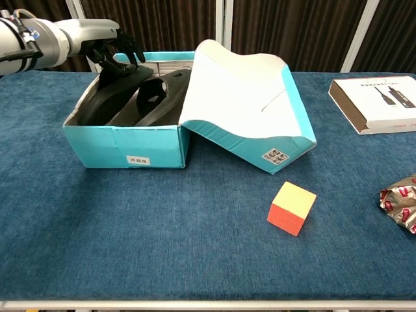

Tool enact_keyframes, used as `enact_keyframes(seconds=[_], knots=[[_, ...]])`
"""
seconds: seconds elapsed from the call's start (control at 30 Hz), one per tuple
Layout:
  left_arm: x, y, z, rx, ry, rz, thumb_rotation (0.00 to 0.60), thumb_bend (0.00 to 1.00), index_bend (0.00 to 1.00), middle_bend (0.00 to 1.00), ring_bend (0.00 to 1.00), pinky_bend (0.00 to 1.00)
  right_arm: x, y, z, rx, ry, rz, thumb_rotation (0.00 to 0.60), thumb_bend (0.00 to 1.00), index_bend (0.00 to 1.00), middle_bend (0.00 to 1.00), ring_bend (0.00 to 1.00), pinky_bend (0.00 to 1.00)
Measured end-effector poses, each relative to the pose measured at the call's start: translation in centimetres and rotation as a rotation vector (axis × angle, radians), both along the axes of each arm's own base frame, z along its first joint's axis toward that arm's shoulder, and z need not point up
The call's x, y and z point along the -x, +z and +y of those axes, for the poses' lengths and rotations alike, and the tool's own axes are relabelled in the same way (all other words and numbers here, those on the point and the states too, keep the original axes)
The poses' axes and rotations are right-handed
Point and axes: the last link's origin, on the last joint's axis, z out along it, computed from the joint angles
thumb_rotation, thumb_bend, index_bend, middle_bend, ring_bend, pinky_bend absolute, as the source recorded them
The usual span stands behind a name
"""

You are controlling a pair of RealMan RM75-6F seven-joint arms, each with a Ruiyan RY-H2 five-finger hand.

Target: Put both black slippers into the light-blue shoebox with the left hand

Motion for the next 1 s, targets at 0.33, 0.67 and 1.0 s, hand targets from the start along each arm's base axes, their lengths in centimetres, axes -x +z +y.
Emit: enact_keyframes(seconds=[0.33, 0.67, 1.0], knots=[[3.6, 2.3, -2.3, -0.028, 0.032, -0.081, 0.600, 0.22, 0.12, 0.14, 0.11, 0.24, 0.2, -0.1, 0.0, -0.002, -0.001, -0.005, 0.600, 0.10, 0.06, 0.18, 0.00, 0.06], [3.9, 2.5, -3.0, -0.004, 0.048, -0.195, 0.600, 0.16, 0.12, 0.14, 0.10, 0.24, 0.1, -0.1, -0.2, -0.005, 0.003, -0.002, 0.600, 0.10, 0.06, 0.18, 0.00, 0.06], [3.2, 1.9, -3.3, 0.038, 0.036, -0.234, 0.600, 0.15, 0.12, 0.14, 0.10, 0.24, 0.1, -0.2, -0.3, -0.007, -0.001, -0.001, 0.600, 0.10, 0.06, 0.18, 0.00, 0.06]])
